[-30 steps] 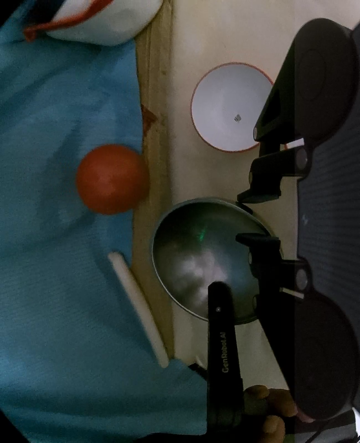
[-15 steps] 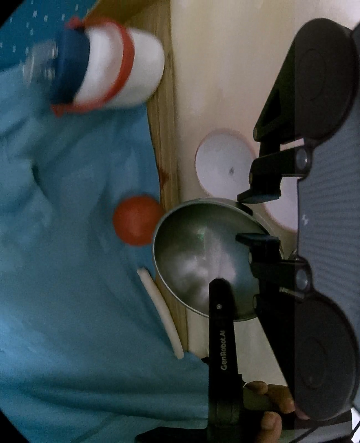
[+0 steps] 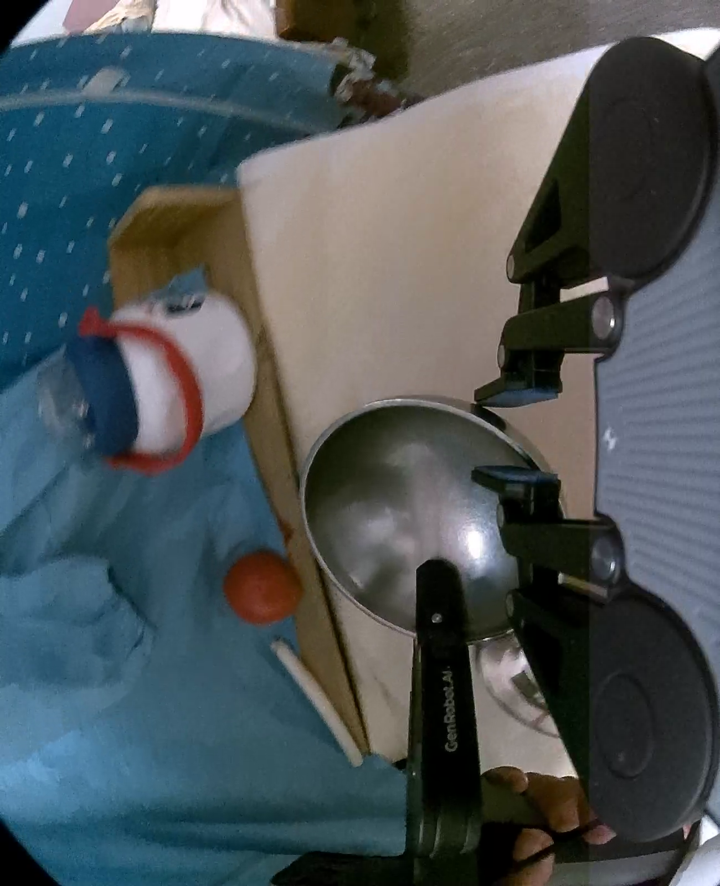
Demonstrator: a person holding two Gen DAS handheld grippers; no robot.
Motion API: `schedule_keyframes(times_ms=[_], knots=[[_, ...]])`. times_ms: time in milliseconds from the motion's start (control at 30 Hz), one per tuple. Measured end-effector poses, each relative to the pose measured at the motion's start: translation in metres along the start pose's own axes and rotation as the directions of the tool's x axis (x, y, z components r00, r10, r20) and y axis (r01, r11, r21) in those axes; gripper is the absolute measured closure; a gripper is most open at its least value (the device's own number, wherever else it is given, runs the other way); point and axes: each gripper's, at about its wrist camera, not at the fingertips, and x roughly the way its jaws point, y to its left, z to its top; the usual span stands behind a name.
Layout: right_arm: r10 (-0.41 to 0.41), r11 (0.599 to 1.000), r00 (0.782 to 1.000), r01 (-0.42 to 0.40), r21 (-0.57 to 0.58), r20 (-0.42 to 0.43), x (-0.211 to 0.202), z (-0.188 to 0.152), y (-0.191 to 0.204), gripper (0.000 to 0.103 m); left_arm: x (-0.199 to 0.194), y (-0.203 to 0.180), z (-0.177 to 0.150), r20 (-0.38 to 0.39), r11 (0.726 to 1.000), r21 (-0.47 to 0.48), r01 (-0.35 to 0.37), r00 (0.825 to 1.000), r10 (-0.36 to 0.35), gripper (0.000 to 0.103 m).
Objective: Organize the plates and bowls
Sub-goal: 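Lift the steel bowl and carry it beside the plate stack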
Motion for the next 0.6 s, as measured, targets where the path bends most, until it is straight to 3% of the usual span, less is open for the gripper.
schedule_keyframes(times_ms=[233, 600], knots=[[-0.007, 1.0, 0.999, 0.008, 0.019, -0.046, -0.012, -0.022, -0.023, 0.078, 0.017, -0.019, -0.02, -0.082, 1.0, -0.007, 0.012, 0.997, -0.013, 0.089], [0.034, 0.999, 0.984, -0.03, 0.022, -0.176, -0.001, -0.041, -0.033, 0.078, 0.026, -0.016, -0.048, -0.177, 0.998, -0.061, -0.012, 0.984, 0.001, 0.088]])
